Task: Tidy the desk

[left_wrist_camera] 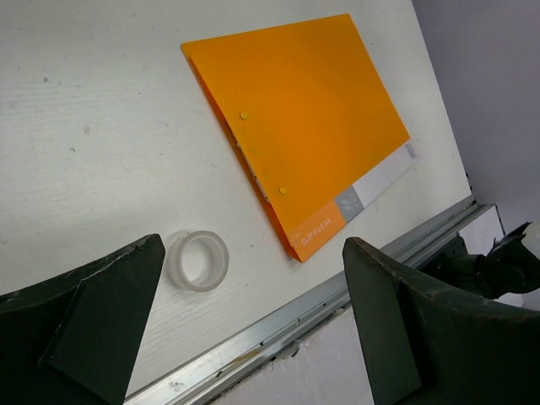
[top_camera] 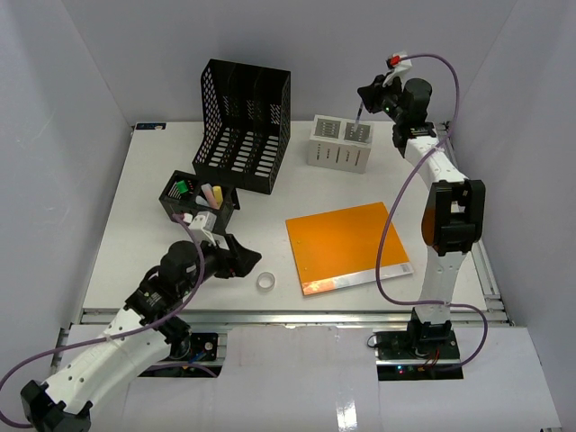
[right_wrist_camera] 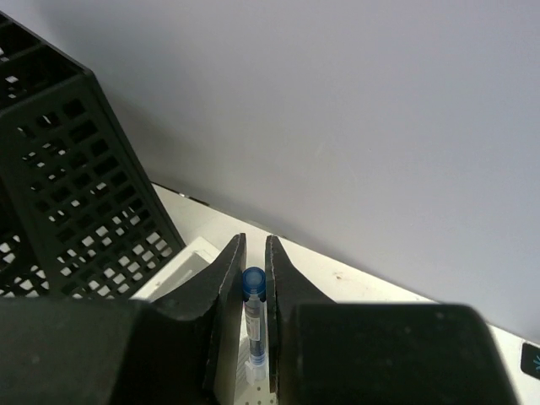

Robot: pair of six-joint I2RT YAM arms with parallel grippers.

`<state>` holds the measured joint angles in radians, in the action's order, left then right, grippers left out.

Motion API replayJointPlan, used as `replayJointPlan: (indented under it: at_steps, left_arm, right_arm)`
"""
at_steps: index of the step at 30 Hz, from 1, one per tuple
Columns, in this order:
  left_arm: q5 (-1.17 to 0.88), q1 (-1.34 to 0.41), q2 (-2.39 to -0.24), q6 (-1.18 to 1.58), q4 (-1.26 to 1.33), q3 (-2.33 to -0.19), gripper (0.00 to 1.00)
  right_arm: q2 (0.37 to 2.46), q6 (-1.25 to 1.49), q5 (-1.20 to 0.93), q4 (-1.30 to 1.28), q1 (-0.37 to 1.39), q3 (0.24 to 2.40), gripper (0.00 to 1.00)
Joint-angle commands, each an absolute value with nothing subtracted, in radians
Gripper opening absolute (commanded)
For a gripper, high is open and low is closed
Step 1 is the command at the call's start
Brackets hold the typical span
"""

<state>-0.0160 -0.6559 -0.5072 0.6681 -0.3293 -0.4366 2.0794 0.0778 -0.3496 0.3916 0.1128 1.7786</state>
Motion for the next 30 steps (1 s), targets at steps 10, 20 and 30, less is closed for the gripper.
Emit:
replayJointPlan:
  at_steps: [10, 20, 30]
  left_arm:
    - [0.058, -0.653, -0.666, 0.747, -0.468, -0.483, 0.98]
    - [0.026, -0.654, -0.871, 0.726, -0.485, -0.53, 0.98]
    - [0.002, -0.686, -1.052, 0.67, -0.464, -0.624, 0.98]
  right_arm:
    - [2.083, -0.046, -0.364, 0.454, 0.103, 1.709, 0.71]
    - [1.691, -0.079, -0.726, 0.202, 0.068, 1.487, 0.97]
    - [1.297, -0.249, -1.148, -0.077, 0.068, 0.948, 0.98]
